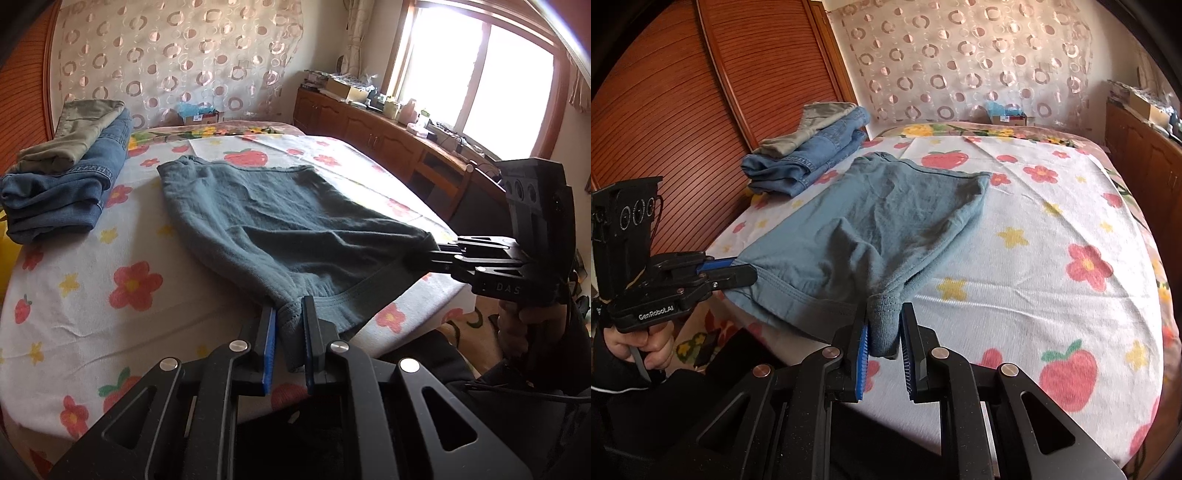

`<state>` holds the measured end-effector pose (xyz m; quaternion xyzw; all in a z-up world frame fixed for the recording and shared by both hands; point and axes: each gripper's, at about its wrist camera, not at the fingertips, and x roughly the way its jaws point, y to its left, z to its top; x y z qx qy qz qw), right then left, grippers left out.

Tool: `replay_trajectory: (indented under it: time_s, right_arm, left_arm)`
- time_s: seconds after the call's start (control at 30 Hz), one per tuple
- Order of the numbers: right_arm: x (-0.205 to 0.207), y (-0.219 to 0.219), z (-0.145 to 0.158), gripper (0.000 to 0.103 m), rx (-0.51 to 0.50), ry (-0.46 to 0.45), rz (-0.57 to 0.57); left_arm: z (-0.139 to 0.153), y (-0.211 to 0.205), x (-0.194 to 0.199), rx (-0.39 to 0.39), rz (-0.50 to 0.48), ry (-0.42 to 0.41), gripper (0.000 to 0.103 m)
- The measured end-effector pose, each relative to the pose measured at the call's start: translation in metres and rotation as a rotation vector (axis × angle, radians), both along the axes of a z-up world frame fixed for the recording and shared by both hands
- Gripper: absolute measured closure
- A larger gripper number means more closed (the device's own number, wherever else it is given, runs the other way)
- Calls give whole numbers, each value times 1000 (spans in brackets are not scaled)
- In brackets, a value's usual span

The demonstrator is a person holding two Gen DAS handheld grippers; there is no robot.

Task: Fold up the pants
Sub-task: 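Carry the hem over toward the waistband and lower it with both grippers, then open both grippers to release the folded hem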

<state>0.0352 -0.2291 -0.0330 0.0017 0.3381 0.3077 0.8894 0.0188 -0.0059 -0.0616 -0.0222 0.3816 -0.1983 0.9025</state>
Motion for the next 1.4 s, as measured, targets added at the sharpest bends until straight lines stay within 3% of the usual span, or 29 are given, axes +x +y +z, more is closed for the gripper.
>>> replay_trajectory:
  time_s: [0.33, 0.5, 0.73, 1.07, 1.27, 1.4]
  right_arm:
    - [18, 14, 33, 87, 12, -103, 7]
    - [59, 19, 33, 87, 41, -78, -34]
    - [115, 32, 23, 87, 33, -19, -81]
    - [143, 48, 12, 87, -8, -3, -93]
    - [146, 45, 15, 84, -17, -19, -85]
    - [142, 39, 20, 82, -6, -41, -83]
  left_arm:
    - [29, 11, 28, 8, 30, -73, 90]
    - [40, 17, 71, 19, 51, -96, 90]
    - [31, 23, 128, 55, 87, -48, 90]
    - [21, 22, 149, 105, 93, -30, 90]
    - [24, 21, 146, 85, 85, -40, 90]
    - [27, 20, 142, 86, 85, -55, 84]
